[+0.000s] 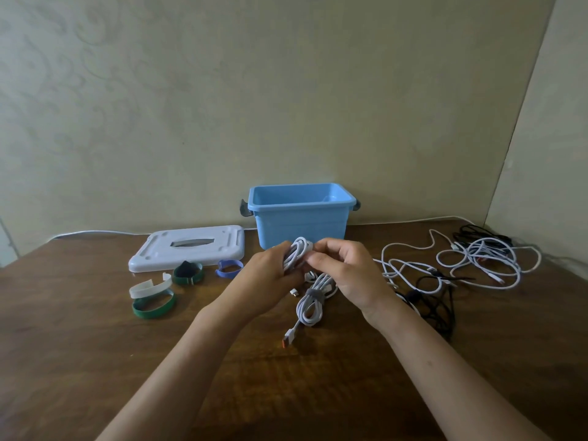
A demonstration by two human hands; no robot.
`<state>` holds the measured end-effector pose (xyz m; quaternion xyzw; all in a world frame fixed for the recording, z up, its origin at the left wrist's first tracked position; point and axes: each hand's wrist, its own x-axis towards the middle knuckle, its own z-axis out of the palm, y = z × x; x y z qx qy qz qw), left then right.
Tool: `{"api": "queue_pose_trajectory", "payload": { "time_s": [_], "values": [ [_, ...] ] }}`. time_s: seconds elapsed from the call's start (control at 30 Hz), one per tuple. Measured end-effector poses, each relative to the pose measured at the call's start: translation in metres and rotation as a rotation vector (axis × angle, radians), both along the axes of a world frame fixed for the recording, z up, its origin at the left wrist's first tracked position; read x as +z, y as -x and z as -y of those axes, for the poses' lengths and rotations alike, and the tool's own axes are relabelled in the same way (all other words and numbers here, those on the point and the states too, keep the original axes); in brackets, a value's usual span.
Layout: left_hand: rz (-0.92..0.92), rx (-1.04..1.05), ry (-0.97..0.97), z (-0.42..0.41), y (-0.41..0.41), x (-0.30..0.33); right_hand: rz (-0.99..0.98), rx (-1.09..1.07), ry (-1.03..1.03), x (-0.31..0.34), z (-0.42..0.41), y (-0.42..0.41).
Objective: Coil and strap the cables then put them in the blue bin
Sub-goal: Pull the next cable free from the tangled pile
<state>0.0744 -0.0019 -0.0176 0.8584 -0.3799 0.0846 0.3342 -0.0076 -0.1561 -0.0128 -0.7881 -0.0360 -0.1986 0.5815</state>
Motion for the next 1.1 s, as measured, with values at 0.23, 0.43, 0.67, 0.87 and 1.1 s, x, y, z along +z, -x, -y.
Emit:
{"api": "queue_pose_trajectory", "payload": {
  "time_s": [0.23, 0.43, 0.67, 0.87, 1.1],
  "values": [
    [0.095, 0.075, -0.001, 0.001, -0.002, -0.001, -0.015, -0.017, -0.014, 0.002, -0.001, -0.001],
    [0.202, 0.194, -0.031, -0.003, 0.000, -0.002, 0.014, -0.244, 0.343, -0.003, -0.012, 0.006],
    [0.354, 0.102, -0.165, 0.007, 0.017, -0.001, 0.155, -0.258, 0.568, -0.009, -0.013, 0.004],
    [0.229, 0.067, -0.164, 0.010, 0.017, 0.006, 0.310, -0.314, 0.624, -0.010, -0.012, -0.002],
    [-0.041, -0.099, -0.173, 0.010, 0.018, 0.008, 0.326, -0.349, 0.632, -0.012, 0.001, -0.010]
  ]
}}
